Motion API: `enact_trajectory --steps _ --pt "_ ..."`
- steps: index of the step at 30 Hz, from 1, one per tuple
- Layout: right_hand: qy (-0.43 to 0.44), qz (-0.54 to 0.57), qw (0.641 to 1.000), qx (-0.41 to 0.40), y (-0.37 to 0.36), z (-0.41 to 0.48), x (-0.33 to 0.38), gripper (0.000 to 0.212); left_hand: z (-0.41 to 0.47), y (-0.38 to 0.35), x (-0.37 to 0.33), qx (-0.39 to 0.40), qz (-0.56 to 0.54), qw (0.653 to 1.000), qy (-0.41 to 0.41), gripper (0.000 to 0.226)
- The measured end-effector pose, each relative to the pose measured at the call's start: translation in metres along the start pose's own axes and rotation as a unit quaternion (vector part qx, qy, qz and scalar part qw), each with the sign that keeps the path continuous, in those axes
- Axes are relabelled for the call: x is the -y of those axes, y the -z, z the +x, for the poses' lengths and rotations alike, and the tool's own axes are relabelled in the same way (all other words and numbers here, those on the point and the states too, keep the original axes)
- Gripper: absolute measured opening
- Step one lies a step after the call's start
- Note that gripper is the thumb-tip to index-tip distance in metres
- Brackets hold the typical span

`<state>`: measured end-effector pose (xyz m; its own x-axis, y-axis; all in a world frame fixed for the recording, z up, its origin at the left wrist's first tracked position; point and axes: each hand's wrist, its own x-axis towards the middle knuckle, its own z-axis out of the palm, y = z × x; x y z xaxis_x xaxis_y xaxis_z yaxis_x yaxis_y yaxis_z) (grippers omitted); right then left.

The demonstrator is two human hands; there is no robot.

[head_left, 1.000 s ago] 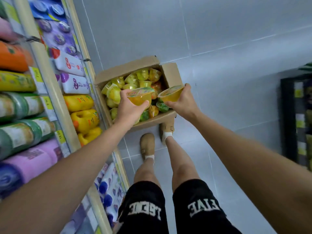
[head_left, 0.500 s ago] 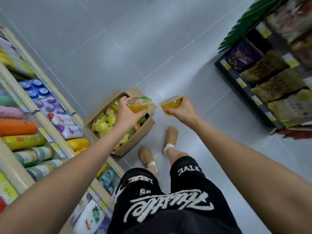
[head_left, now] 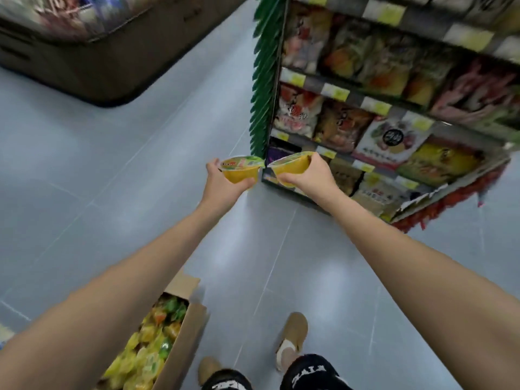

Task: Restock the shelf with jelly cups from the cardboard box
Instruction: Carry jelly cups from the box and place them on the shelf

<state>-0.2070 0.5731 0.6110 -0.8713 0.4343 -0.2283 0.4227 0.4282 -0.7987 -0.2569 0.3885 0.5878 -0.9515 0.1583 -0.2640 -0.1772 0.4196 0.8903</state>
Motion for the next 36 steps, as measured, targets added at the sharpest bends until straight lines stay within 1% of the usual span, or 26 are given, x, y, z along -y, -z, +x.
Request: enact_trajectory --steps 4,7,9,12,14,17,20,23,28,31,36 --pt "0.023 -0.005 0.999 -0.045 0.095 0.039 0.006 0.058 0.026 -0.058 -0.078 0.019 -0.026 0.998 -0.048 0.094" --pt "0.039 0.015 0.997 -0.071 0.158 0.066 0.013 0.057 0.044 -0.091 -0.133 0.026 -0.040 0.995 -0.084 0.088" --pt "0.058 0.029 0.993 -0.094 0.195 0.080 0.018 0.059 0.054 -0.112 -0.168 0.026 -0.048 0.993 -0.106 0.086" --pt "0.095 0.030 0.988 -0.117 0.240 0.093 0.027 0.054 0.062 -0.139 -0.217 0.024 -0.062 0.988 -0.138 0.083" --pt "0.114 0.034 0.984 -0.134 0.266 0.101 0.032 0.053 0.067 -0.154 -0.246 0.016 -0.068 0.985 -0.159 0.084" --pt "0.135 0.060 0.977 -0.155 0.297 0.112 0.042 0.059 0.075 -0.168 -0.283 0.009 -0.080 0.979 -0.186 0.085" --pt "0.160 0.072 0.968 -0.181 0.324 0.127 0.055 0.066 0.092 -0.175 -0.317 0.014 -0.087 0.976 -0.201 0.077" --pt "0.185 0.064 0.957 -0.214 0.348 0.148 0.071 0.071 0.113 -0.184 -0.353 0.018 -0.095 0.968 -0.233 0.071" --pt "0.202 0.077 0.932 -0.291 0.381 0.189 0.098 0.069 0.154 -0.203 -0.407 0.023 -0.108 0.950 -0.291 0.069" --pt "0.211 0.094 0.914 -0.334 0.397 0.213 0.110 0.065 0.178 -0.215 -0.435 0.032 -0.101 0.939 -0.327 0.076" --pt "0.213 0.119 0.886 -0.393 0.431 0.240 0.127 0.056 0.203 -0.241 -0.486 0.052 -0.090 0.904 -0.415 0.073"
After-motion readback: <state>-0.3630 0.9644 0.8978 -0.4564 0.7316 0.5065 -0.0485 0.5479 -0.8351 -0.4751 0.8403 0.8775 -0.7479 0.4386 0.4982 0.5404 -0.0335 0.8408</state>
